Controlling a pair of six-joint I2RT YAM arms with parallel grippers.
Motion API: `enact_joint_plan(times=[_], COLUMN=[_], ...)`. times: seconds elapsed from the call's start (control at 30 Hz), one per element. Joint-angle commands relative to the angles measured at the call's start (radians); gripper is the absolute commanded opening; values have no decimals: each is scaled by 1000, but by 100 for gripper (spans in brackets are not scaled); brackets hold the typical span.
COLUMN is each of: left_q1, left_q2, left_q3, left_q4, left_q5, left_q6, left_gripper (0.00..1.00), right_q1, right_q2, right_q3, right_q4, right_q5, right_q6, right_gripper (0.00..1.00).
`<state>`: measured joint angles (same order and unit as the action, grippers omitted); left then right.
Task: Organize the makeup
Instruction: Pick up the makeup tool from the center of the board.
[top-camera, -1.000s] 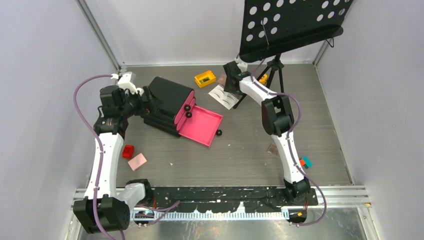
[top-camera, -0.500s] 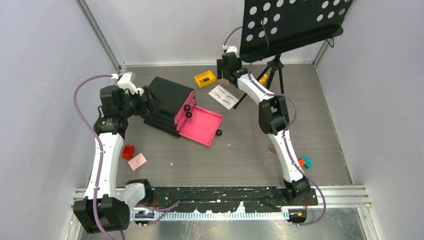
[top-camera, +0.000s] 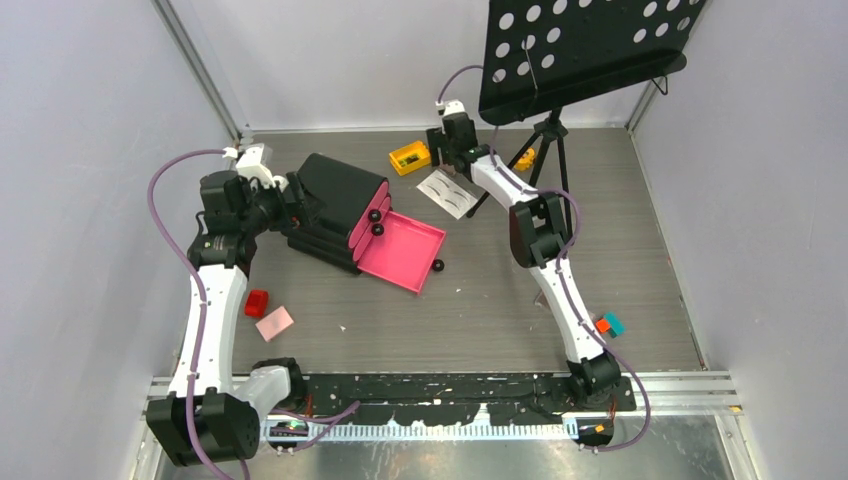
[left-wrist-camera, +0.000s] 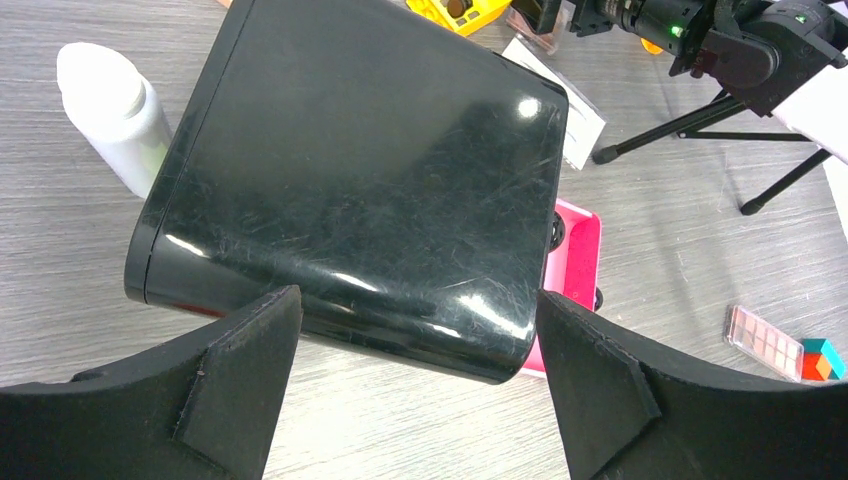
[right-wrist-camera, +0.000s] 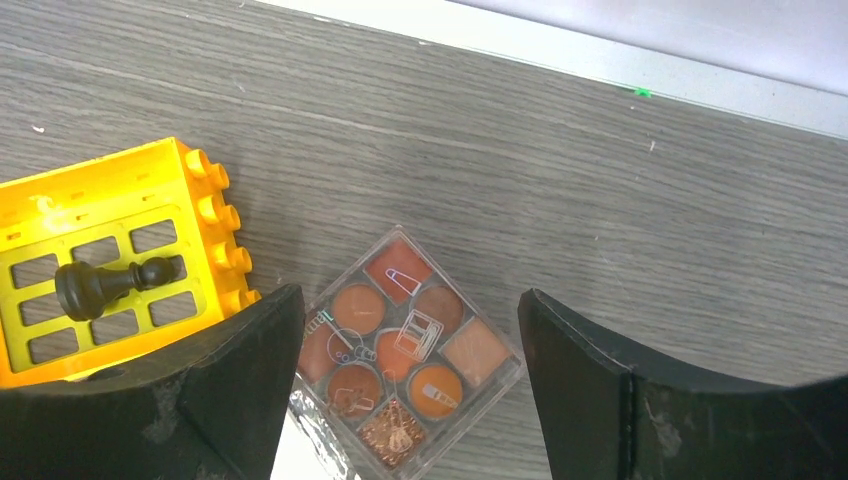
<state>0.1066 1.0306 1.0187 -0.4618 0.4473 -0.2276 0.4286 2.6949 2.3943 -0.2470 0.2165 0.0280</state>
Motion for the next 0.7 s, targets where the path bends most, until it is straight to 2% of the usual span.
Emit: enact_joint_plan(times=[0.0, 0.3, 0.47, 0.67], left_q1=[-4, -2, -2, -2], left_q2=[2, -2, -3, 0], left_q3=[33, 37, 37, 40], left_q4=[21, 16, 16, 14], left_q5=[24, 19, 18, 18], left_q6=[1, 7, 8, 10], left_gripper=[89, 89, 89, 89], right_q1=[-8, -28, -30, -30], right_q2=[39, 92, 129, 80], right_q3=[81, 201, 297, 231], right_q4=[3, -90, -249, -423], right_q5=[-33, -116, -197, -320], right_q6=[-34, -62, -103, -131], right_gripper=[83, 84, 82, 78])
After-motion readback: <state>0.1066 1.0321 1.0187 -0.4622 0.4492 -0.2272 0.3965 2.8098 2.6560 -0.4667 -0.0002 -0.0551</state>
